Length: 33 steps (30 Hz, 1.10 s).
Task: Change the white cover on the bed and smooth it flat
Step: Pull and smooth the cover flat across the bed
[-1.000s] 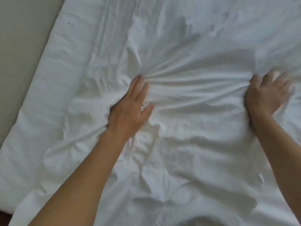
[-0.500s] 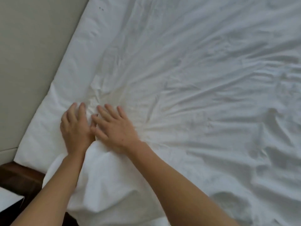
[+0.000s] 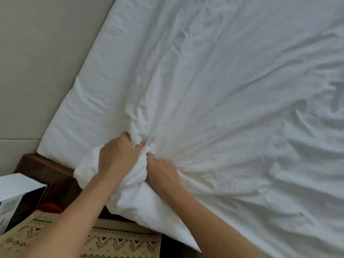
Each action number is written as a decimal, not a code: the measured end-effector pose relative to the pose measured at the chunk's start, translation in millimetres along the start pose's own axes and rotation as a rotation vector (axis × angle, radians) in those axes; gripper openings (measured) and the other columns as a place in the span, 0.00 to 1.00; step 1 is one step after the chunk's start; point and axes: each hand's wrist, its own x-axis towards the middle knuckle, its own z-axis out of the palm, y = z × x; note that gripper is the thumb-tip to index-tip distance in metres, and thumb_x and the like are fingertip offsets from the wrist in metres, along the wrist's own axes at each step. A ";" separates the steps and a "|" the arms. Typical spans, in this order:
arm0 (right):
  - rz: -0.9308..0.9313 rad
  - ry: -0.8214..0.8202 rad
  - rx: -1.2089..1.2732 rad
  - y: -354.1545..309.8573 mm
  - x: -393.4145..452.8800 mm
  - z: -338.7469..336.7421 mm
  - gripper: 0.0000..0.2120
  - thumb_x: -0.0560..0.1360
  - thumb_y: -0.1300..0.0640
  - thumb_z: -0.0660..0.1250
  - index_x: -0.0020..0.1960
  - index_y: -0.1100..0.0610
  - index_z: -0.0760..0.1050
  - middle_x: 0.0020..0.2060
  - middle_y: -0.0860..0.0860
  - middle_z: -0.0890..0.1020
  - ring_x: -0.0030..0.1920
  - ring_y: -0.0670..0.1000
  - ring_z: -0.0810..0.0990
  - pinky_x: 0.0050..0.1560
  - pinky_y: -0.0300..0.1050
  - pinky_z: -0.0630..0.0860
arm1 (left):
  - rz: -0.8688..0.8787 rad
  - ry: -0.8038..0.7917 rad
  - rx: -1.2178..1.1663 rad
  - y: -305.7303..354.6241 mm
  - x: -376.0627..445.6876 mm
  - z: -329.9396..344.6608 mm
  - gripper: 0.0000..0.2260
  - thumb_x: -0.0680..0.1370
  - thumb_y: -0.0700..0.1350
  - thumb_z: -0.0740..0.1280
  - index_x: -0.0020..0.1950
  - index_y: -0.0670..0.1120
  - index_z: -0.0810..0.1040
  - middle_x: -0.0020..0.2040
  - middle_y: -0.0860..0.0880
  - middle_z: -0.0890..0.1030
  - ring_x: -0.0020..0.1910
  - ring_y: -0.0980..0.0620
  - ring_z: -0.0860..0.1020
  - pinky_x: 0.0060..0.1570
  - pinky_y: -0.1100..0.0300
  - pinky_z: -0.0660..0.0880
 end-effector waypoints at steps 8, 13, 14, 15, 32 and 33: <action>-0.104 0.001 0.346 -64.2 -19.4 -5.1 0.11 0.77 0.57 0.61 0.56 0.62 0.69 0.44 0.60 0.79 0.42 0.62 0.76 0.39 0.50 0.65 | -0.011 0.155 0.154 -66.5 3.0 -50.9 0.22 0.76 0.60 0.65 0.50 0.40 0.71 0.41 0.40 0.76 0.43 0.37 0.76 0.42 0.48 0.71; -0.483 -0.159 0.198 -37.7 -46.0 12.7 0.28 0.76 0.45 0.66 0.70 0.59 0.65 0.61 0.62 0.71 0.60 0.61 0.69 0.61 0.54 0.64 | -0.370 0.151 0.243 -115.3 -3.1 2.0 0.31 0.71 0.44 0.74 0.66 0.40 0.61 0.61 0.29 0.70 0.58 0.28 0.71 0.57 0.36 0.70; -0.543 -0.118 0.241 -28.8 -53.2 7.8 0.28 0.76 0.45 0.67 0.71 0.56 0.67 0.64 0.62 0.70 0.63 0.61 0.67 0.65 0.54 0.62 | -0.324 0.219 0.219 -113.9 -2.7 7.5 0.33 0.69 0.43 0.75 0.67 0.42 0.59 0.62 0.30 0.69 0.58 0.28 0.71 0.57 0.34 0.70; -0.552 -0.028 0.290 -15.2 -57.3 -0.6 0.27 0.75 0.45 0.68 0.71 0.55 0.69 0.67 0.62 0.69 0.67 0.60 0.66 0.68 0.55 0.60 | -0.237 0.306 0.178 -102.2 -1.5 11.5 0.33 0.69 0.40 0.74 0.68 0.44 0.59 0.63 0.31 0.68 0.59 0.28 0.70 0.57 0.33 0.69; 0.077 0.389 -0.033 101.0 -3.0 14.0 0.29 0.78 0.42 0.52 0.76 0.53 0.62 0.76 0.59 0.58 0.77 0.63 0.52 0.73 0.62 0.52 | 0.027 0.517 0.120 -60.3 39.4 86.8 0.26 0.82 0.56 0.52 0.74 0.41 0.64 0.75 0.37 0.63 0.73 0.36 0.62 0.72 0.42 0.54; -0.110 0.262 -0.009 53.1 -10.6 36.7 0.28 0.79 0.42 0.51 0.75 0.51 0.63 0.77 0.56 0.58 0.77 0.60 0.51 0.74 0.60 0.52 | -0.088 0.495 0.077 -80.8 36.2 79.4 0.27 0.81 0.56 0.50 0.74 0.40 0.63 0.75 0.36 0.62 0.73 0.37 0.61 0.71 0.40 0.54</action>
